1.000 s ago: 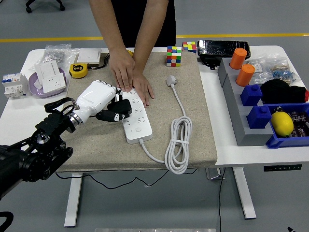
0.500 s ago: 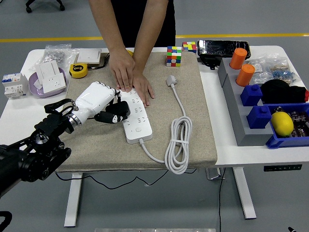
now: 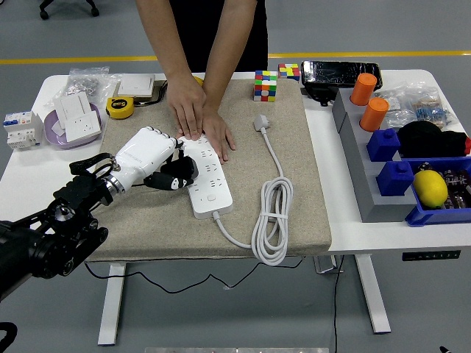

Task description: Pick up the plug,place it near the board,insert it into the board,press the button

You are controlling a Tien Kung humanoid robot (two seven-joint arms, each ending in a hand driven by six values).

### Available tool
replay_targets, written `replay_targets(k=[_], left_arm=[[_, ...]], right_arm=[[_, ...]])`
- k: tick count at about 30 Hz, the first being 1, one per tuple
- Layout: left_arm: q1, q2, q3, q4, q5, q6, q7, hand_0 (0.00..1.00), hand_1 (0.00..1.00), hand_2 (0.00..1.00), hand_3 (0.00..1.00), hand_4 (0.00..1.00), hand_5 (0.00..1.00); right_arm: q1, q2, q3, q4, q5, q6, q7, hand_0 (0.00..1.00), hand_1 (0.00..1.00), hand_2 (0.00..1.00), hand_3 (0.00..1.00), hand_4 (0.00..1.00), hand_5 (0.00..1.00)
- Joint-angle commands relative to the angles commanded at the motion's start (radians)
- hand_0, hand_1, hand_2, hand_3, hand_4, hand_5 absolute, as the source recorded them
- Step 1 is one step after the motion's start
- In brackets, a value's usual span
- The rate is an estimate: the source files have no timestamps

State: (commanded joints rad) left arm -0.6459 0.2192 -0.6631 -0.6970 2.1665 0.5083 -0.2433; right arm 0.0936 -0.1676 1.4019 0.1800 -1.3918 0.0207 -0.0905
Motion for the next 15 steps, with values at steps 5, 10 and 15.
replay_targets(k=[5, 10, 15], left_arm=[[-0.006, 0.000, -0.001, -0.002, 0.014, -0.012, 0.007, 0.485, 0.482, 0.453, 0.456, 0.532, 0.103], [-0.012, 0.002, -0.002, -0.003, 0.023, -0.022, 0.012, 0.587, 0.706, 0.611, 0.575, 0.630, 0.128], [-0.016, 0.003, -0.003, -0.006, 0.033, -0.033, 0.018, 0.656, 0.790, 0.763, 0.697, 0.693, 0.135]], right_arm=[[0.001, 0.000, 0.004, 0.000, -0.002, 0.000, -0.001, 0.825, 0.749, 0.747, 0.785, 0.998, 0.922], [0.004, 0.001, 0.004, 0.000, 0.001, -0.001, 0.001, 0.825, 0.749, 0.746, 0.785, 0.998, 0.922], [0.005, 0.001, 0.005, 0.000, 0.003, 0.000, 0.001, 0.825, 0.749, 0.747, 0.785, 0.998, 0.919]])
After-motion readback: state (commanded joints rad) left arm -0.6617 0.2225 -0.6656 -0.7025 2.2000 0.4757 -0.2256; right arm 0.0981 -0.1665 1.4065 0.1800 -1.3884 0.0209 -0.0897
